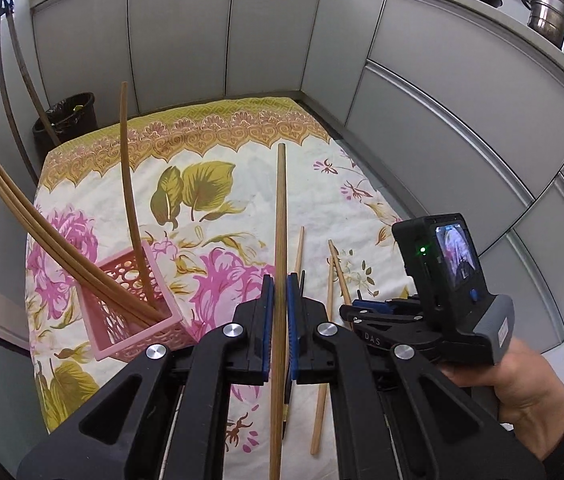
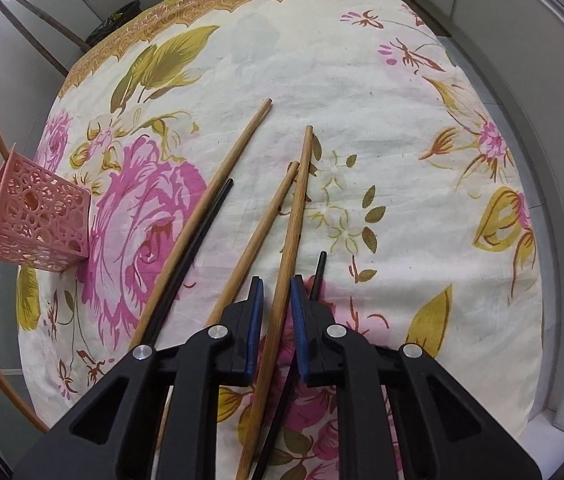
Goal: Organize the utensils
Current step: 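Lift the chopstick upright with the left gripper and carry it over the pink cup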
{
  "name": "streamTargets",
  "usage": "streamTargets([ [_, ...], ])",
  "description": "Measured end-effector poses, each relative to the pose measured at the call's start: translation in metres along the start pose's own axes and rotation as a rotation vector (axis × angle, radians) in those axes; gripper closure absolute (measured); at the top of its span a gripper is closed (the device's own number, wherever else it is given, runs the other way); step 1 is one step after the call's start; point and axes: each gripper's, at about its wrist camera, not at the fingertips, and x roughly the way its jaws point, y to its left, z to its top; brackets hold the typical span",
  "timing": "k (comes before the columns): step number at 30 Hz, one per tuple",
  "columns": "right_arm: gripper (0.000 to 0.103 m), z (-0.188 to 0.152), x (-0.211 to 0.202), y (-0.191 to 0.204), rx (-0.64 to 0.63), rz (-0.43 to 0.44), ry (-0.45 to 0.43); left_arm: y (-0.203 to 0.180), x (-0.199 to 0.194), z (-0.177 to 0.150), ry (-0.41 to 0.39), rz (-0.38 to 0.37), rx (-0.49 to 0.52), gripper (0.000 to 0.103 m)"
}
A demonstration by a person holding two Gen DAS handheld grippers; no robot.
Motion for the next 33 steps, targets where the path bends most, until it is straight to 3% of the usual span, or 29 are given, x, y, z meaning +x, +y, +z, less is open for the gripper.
streamTargets([
  [4, 0.094, 0.003, 0.0, 0.003, -0.004, -0.037, -0.009, 0.004, -0.01, 0.001, -0.038, -0.011, -0.007, 0.097],
  [7, 0.096, 0.002, -0.011, 0.002, 0.019, -0.016, -0.049, 0.007, -0.018, 0.001, -0.072, -0.012, -0.012, 0.097],
  [15, 0.096, 0.003, -0.089, -0.004, 0.099, 0.179, -0.335, 0.027, -0.051, 0.007, -0.199, -0.023, -0.058, 0.097],
  [22, 0.096, -0.004, -0.14, -0.005, 0.113, 0.284, -0.6, 0.065, -0.084, 0.013, -0.371, -0.004, -0.161, 0.097],
  [28, 0.096, -0.017, -0.171, 0.001, 0.085, 0.363, -0.754, 0.081, -0.102, 0.014, -0.506, 0.019, -0.21, 0.097],
  [33, 0.096, -0.027, -0.183, 0.015, 0.041, 0.393, -0.83, 0.091, -0.108, 0.013, -0.662, 0.092, -0.232, 0.097],
])
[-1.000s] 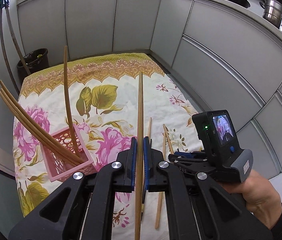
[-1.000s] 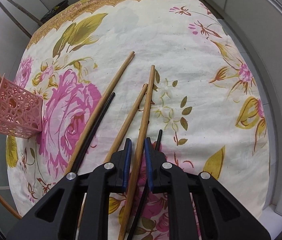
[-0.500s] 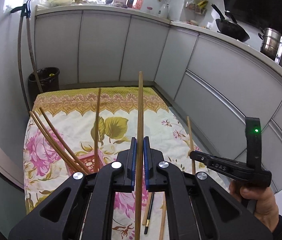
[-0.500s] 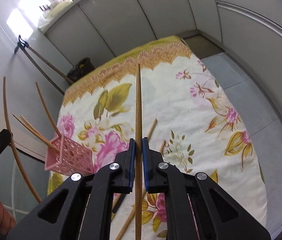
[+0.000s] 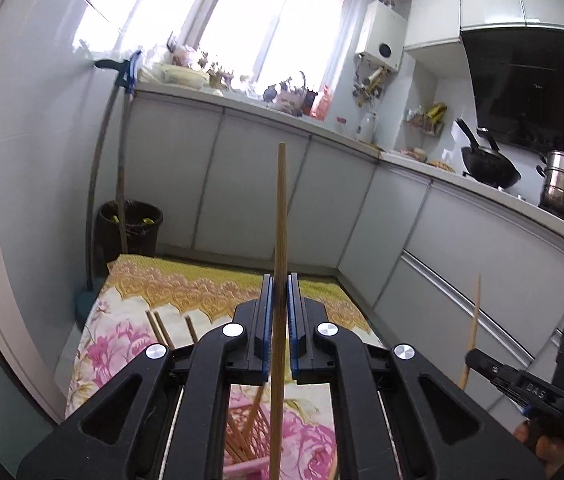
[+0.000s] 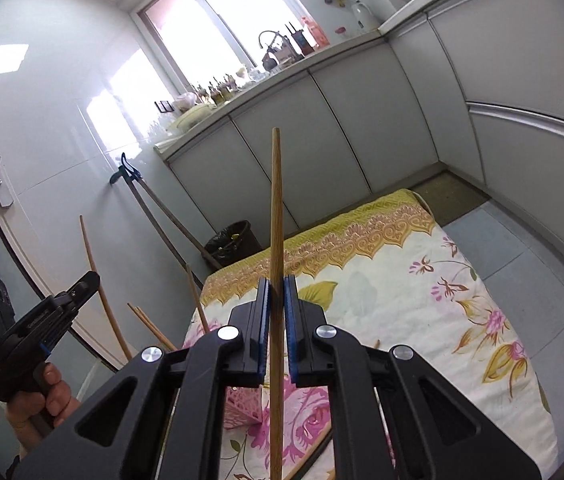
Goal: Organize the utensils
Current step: 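Lift the chopstick upright with the left gripper and carry it over the pink cup, then drop the chopsticks into the pink cup from both grippers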
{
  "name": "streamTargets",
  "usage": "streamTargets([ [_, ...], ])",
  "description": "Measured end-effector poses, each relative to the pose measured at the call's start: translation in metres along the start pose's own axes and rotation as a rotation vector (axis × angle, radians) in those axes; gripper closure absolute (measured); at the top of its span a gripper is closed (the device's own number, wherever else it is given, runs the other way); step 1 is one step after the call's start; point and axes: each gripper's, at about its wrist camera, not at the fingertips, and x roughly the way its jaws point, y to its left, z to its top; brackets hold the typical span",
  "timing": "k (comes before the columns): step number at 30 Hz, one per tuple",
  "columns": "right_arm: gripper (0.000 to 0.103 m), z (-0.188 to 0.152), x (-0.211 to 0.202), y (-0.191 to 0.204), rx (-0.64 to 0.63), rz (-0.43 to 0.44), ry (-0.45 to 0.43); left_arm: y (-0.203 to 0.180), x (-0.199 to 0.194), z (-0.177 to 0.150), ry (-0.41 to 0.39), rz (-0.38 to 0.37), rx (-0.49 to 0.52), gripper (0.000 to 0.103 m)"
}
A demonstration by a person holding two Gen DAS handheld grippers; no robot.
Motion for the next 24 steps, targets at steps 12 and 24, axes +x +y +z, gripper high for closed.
streamTargets([
  [12, 0.096, -0.005, 0.004, 0.002, -0.007, 0.015, -0.011, 0.013, 0.031, -0.037, 0.008, 0.062, 0.094, 0.097],
  [24, 0.096, -0.012, 0.014, 0.009, -0.017, 0.032, 0.006, 0.019, 0.035, -0.05, 0.149, 0.086, 0.11, 0.078],
])
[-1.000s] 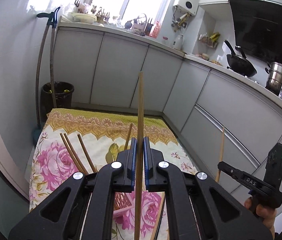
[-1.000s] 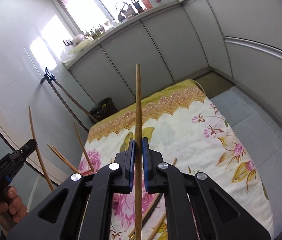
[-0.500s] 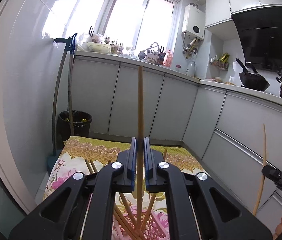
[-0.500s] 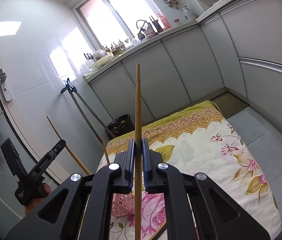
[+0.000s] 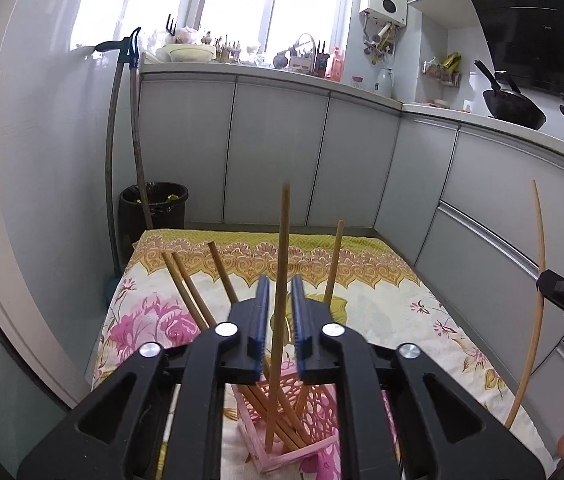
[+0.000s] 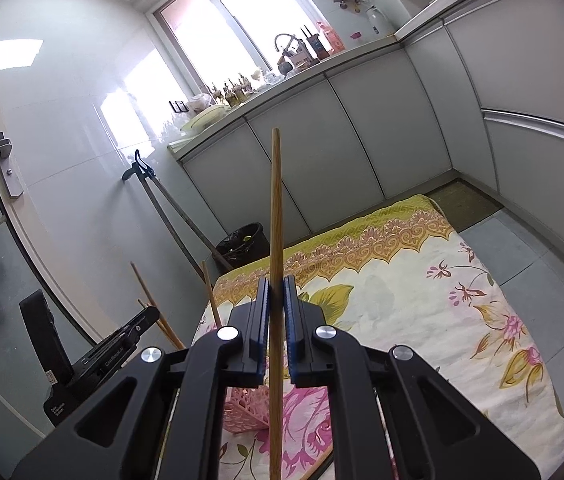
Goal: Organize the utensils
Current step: 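Drop the chopsticks into the pink cup from both grippers, then grasp a wooden chopstick from the pile with the left gripper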
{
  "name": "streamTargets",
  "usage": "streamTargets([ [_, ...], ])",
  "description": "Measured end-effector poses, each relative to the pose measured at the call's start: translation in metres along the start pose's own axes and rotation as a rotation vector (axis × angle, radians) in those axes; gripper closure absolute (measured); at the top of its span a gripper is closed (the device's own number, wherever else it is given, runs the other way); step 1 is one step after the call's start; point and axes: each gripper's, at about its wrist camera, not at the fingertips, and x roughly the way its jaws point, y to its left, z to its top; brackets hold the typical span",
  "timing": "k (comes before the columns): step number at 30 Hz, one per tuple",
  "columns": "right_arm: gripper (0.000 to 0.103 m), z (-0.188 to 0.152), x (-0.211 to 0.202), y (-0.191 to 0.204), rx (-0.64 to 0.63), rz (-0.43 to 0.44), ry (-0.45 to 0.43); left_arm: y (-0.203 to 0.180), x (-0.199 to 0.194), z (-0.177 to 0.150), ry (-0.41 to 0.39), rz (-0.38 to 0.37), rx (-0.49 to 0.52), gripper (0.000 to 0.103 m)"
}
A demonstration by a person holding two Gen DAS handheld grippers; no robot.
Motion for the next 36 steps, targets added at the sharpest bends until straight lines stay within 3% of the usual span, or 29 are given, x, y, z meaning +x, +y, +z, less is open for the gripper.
streamTargets([
  [1, 0.096, -0.001, 0.003, 0.001, 0.0, 0.002, 0.004, 0.002, -0.003, 0.002, 0.005, 0.002, -0.015, 0.061],
  [3, 0.096, -0.004, 0.009, 0.006, 0.004, 0.011, 0.005, 0.008, -0.012, 0.008, -0.004, 0.013, -0.055, 0.056],
  [9, 0.096, -0.001, 0.038, 0.04, -0.015, 0.041, -0.032, 0.027, -0.041, 0.025, 0.014, 0.032, -0.205, 0.056],
  [14, 0.096, 0.002, 0.072, 0.077, -0.041, 0.088, -0.096, 0.026, -0.048, 0.029, 0.049, 0.088, -0.175, 0.055],
  [19, 0.095, -0.018, 0.109, 0.104, -0.172, 0.057, -0.11, 0.046, -0.046, 0.028, 0.093, 0.106, -0.239, 0.054],
  [23, 0.095, -0.038, 0.127, 0.106, -0.271, -0.004, -0.095, 0.06, -0.045, 0.027, 0.11, 0.112, -0.276, 0.054],
  [30, 0.095, -0.051, 0.137, 0.093, -0.274, -0.028, -0.035, 0.062, -0.046, 0.025, 0.13, 0.105, -0.271, 0.054],
  [32, 0.086, -0.051, 0.135, 0.093, -0.28, -0.012, 0.019, 0.059, -0.046, 0.025, 0.132, 0.103, -0.261, 0.054],
  [33, 0.07, -0.048, 0.13, 0.092, -0.271, -0.006, 0.034, 0.057, -0.046, 0.026, 0.133, 0.099, -0.258, 0.054],
  [34, 0.062, -0.043, 0.122, 0.088, -0.259, -0.008, 0.031, 0.056, -0.047, 0.027, 0.133, 0.094, -0.257, 0.054],
  [36, 0.061, -0.03, 0.106, 0.079, -0.232, -0.041, 0.03, 0.053, -0.049, 0.028, 0.135, 0.083, -0.253, 0.054],
])
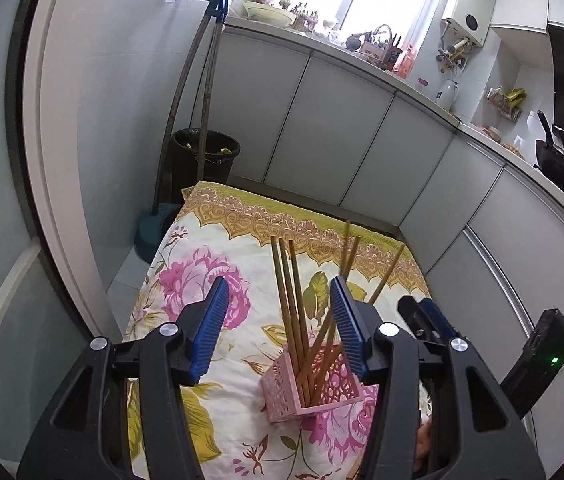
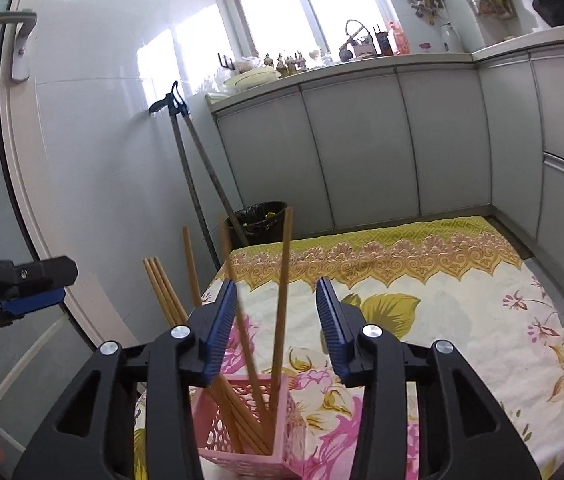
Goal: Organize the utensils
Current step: 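Grasp a wooden chopstick from the pile with the left gripper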
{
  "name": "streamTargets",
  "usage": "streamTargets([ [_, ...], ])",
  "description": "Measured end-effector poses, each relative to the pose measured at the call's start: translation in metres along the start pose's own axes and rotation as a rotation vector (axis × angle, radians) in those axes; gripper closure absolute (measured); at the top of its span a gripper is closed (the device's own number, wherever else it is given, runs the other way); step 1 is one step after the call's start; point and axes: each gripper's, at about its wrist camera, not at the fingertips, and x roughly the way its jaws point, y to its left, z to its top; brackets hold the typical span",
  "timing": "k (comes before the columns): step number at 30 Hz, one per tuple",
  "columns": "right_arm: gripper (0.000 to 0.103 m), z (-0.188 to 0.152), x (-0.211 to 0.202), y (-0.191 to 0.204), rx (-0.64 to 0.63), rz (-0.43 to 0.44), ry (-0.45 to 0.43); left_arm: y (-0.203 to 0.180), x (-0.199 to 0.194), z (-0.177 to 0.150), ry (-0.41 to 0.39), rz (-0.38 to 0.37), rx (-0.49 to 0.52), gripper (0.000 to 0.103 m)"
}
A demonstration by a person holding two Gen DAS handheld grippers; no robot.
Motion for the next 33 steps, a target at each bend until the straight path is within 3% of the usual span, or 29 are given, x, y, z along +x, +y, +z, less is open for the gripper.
streamTargets([
  [7, 0.06, 0.033, -0.076, -0.063, 0.107, -0.133, 0.031, -0.04, -0.01, -0.008, 0.012, -0.062, 0.1, 0.054],
  [12, 0.06, 0.025, -0.115, -0.108, 0.238, -0.186, 0.09, -0.093, -0.007, -0.032, 0.073, -0.15, 0.238, 0.054],
  [16, 0.06, 0.003, -0.115, -0.147, 0.374, -0.215, 0.222, -0.132, 0.015, -0.063, 0.179, -0.179, 0.358, 0.054],
  [22, 0.061, -0.012, -0.113, -0.157, 0.365, -0.195, 0.352, -0.16, 0.068, -0.101, 0.338, -0.166, 0.443, 0.054],
  [28, 0.061, -0.022, -0.111, -0.17, 0.416, -0.194, 0.417, -0.173, 0.128, -0.126, 0.477, -0.141, 0.453, 0.054],
  [33, 0.065, -0.025, -0.108, -0.176, 0.438, -0.196, 0.449, -0.172, 0.17, -0.133, 0.548, -0.138, 0.396, 0.054],
])
